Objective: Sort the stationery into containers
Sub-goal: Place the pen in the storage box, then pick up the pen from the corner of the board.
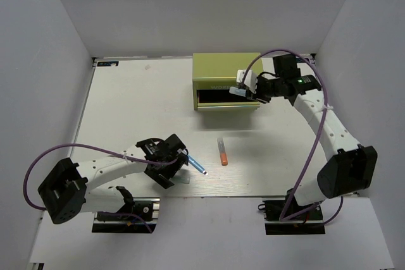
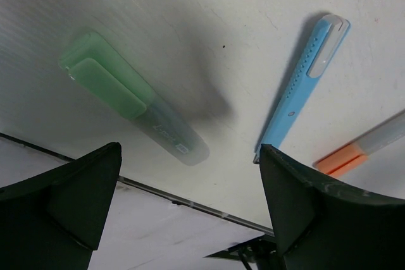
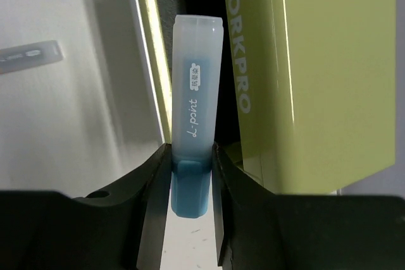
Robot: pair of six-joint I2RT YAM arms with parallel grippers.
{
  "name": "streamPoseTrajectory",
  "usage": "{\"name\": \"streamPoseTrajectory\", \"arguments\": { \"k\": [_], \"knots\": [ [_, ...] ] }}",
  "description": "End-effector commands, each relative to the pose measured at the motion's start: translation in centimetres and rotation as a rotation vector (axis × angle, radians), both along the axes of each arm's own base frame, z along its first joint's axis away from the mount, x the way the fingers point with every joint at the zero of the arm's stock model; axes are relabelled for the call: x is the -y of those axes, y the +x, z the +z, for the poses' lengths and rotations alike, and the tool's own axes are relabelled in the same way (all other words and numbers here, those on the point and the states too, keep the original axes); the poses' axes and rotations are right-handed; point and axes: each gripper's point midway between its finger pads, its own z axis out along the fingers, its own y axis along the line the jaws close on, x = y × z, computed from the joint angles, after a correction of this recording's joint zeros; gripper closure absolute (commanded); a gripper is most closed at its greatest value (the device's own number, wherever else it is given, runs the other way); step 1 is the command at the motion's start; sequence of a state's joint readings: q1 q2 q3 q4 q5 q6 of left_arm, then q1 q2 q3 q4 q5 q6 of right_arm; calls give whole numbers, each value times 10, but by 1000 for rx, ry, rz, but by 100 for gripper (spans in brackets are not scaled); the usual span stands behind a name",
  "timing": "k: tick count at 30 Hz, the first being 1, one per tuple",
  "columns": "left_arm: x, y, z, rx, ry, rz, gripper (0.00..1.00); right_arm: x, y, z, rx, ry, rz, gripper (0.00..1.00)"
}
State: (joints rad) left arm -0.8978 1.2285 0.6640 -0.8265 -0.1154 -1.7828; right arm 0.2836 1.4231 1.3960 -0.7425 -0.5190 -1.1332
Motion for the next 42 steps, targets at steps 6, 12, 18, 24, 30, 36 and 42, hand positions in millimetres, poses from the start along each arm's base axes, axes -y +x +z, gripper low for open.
{"name": "streamPoseTrajectory", "arguments": {
  "k": [6,12,18,24,30,36,42],
  "knots": [
    [-1,0,7,-14,-34,108,0,-18,59,-4,117,-98,-17,84],
    [-1,-2,2,-22,-41,115,0,-25,71,-20,123,-127,-31,58],
    [-4,-7,-5,-61,-43,137,0,-33,59,-19,69,-96,-21,42],
    [-10,-10,-14,-95,24,141,4,-39,25,23,49,56,-38,42],
    [-11,-9,-25,-129,85,154,17,-37,-30,31,-13,175,-13,42],
    [-5,-11,-36,-160,77,150,35,-31,-59,11,-57,183,-2,42],
    [-7,-17,-44,-197,93,140,61,-27,-78,4,-80,209,-6,42]
  ]
}}
